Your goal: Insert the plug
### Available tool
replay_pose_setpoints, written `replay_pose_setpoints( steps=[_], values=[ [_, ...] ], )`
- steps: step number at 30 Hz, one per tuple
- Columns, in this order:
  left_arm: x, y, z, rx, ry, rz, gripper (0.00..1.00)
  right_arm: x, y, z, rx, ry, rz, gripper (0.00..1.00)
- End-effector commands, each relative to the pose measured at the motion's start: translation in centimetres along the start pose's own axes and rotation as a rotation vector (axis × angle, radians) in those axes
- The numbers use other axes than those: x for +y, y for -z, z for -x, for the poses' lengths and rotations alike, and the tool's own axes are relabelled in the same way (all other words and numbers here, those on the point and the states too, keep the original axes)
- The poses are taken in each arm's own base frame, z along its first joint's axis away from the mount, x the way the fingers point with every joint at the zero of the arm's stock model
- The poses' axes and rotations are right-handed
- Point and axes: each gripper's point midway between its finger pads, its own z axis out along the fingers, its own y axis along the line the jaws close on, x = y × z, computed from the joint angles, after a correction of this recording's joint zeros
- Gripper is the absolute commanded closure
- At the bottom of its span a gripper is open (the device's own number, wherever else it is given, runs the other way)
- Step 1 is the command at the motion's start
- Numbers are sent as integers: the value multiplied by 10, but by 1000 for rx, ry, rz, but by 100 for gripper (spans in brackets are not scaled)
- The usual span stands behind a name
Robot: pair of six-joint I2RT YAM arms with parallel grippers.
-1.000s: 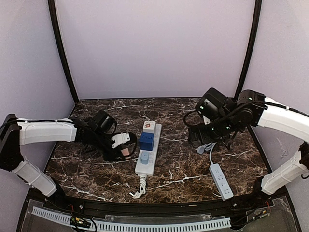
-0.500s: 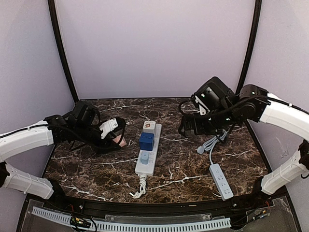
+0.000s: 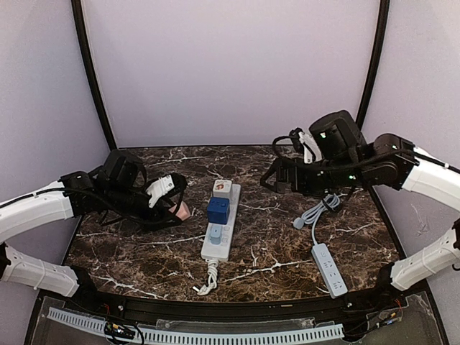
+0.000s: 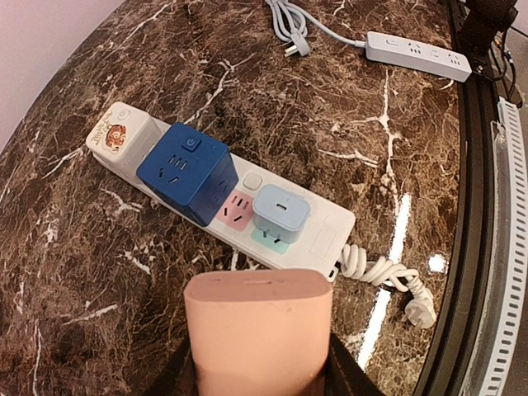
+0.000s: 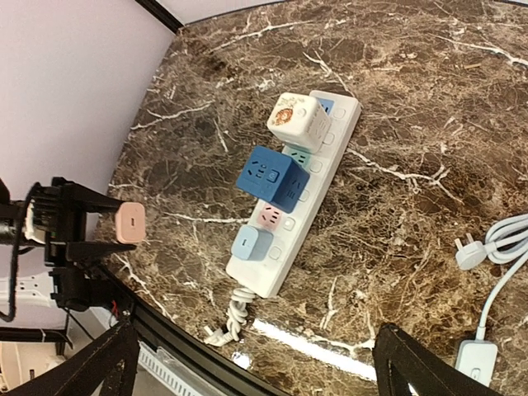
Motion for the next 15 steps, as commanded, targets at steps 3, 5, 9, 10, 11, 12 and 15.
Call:
replay_pose_setpoints(
  steps=[3, 5, 9, 10, 11, 12, 15],
  values=[
    [-14, 8, 27, -79, -7, -29, 99, 32, 27, 25, -134, -78, 220, 1],
    [-18, 6, 33, -100, -10, -44, 99, 39, 27, 28, -139, -70, 246, 1],
    [-23, 0, 43, -131, -9, -69, 99, 27, 14, 27, -85, -152, 207, 1],
    [-24, 0, 46, -139, -9, -72, 99, 24, 8, 23, -36, -199, 222, 1],
    [-25, -2, 49, -147, -9, -79, 99, 20, 0, 19, 16, -243, 233, 1],
    [-26, -3, 51, -154, -6, -84, 99, 18, -6, 16, 61, -272, 248, 1],
    [-29, -8, 59, -181, -2, -111, 99, 23, -21, 8, 138, -296, 268, 1]
  ],
)
